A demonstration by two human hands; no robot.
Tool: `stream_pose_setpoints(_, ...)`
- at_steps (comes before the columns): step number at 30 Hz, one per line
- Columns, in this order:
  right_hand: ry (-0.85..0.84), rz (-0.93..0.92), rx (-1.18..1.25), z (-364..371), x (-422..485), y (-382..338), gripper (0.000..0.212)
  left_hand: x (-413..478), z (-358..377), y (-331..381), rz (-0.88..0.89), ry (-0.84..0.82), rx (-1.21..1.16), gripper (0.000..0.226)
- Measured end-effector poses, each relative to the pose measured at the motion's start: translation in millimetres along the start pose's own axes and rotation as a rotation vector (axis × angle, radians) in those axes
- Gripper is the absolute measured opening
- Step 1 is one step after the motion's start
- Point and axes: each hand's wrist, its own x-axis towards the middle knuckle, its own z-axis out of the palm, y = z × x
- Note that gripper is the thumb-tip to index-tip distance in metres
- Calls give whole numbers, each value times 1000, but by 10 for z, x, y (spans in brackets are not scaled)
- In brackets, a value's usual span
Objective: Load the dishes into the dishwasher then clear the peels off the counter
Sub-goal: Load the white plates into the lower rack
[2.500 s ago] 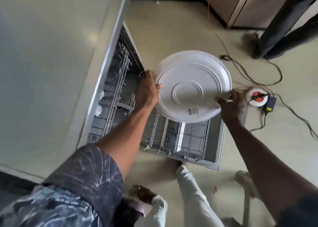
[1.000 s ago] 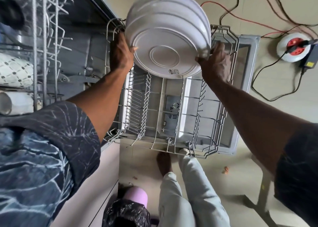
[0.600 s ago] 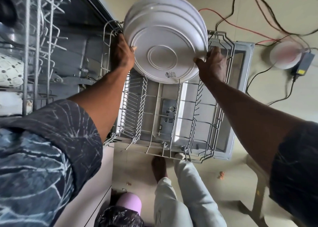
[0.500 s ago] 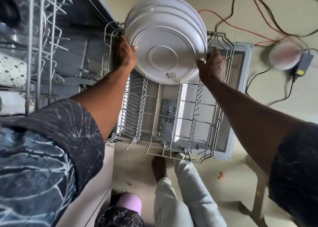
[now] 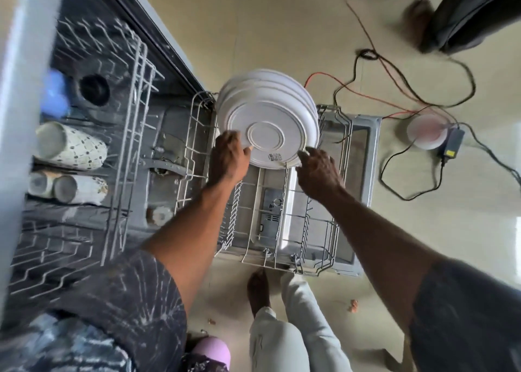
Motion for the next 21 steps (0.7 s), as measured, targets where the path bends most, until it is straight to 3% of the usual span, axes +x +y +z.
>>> stream_pose_setpoints(6,3,-61,-29,-504,-806,-416,47,-949,-729,344,26,-42,-68,40)
stream_pose_setpoints(15,77,-184,-67,-1441,-1759,-1309,51,-2031,-2149,723,82,44,81,61)
stream_pose_setpoints(21,70,-237,-98,-1577,-2086,-1748,55,-2477,-2457,703,53,55,115,71)
